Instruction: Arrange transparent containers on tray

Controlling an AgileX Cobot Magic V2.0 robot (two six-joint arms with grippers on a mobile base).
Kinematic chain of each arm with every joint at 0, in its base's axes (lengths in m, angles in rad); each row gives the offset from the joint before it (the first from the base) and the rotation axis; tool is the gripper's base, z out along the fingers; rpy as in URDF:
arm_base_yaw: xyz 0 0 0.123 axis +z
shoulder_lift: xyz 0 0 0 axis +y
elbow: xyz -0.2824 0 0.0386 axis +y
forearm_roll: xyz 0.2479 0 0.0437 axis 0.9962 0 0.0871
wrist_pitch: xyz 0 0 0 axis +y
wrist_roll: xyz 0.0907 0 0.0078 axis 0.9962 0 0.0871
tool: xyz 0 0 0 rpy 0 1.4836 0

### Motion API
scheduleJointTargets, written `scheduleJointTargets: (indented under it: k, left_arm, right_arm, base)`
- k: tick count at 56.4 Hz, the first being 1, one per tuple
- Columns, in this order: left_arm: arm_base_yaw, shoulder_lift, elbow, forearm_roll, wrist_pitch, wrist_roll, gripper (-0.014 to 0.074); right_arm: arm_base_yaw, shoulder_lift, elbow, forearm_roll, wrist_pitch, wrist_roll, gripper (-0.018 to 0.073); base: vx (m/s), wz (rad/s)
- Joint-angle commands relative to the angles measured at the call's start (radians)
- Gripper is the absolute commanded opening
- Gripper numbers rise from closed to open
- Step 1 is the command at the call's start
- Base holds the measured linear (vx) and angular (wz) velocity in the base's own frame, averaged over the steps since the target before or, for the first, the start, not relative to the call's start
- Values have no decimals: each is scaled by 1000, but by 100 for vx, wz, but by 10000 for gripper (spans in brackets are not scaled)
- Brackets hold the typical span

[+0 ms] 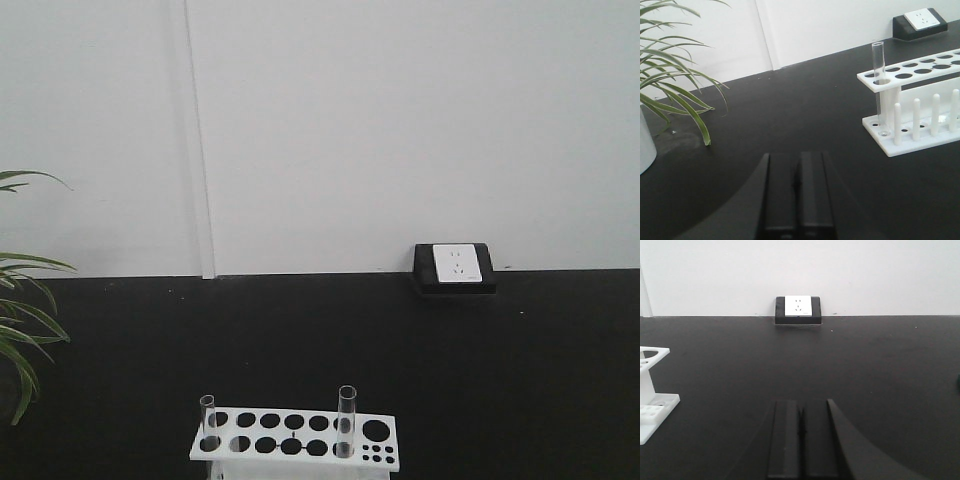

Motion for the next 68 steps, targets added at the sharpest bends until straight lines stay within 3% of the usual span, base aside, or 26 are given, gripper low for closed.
scheduleJointTargets:
  k: [1, 52, 60, 68]
  left_arm:
    - [-5, -23, 34, -3, -76, -9, -1]
    - [-5, -23, 34, -3, -79, -9, -1]
    - [-5, -23, 33, -4, -118, -10, -1]
    - [-5, -23, 4, -55, -279, -67, -1]
  right_arm:
    - [-5, -7, 8, -9, -84, -4, -11]
    - [-5, -7, 8, -9, -84, -4, -11]
    - [-5, -7, 8, -9, -128, -4, -11]
    - [-5, -7, -3, 26, -273, 22, -11]
  base:
    - [0, 0]
    - [0, 0]
    - [0, 0]
    - [0, 0]
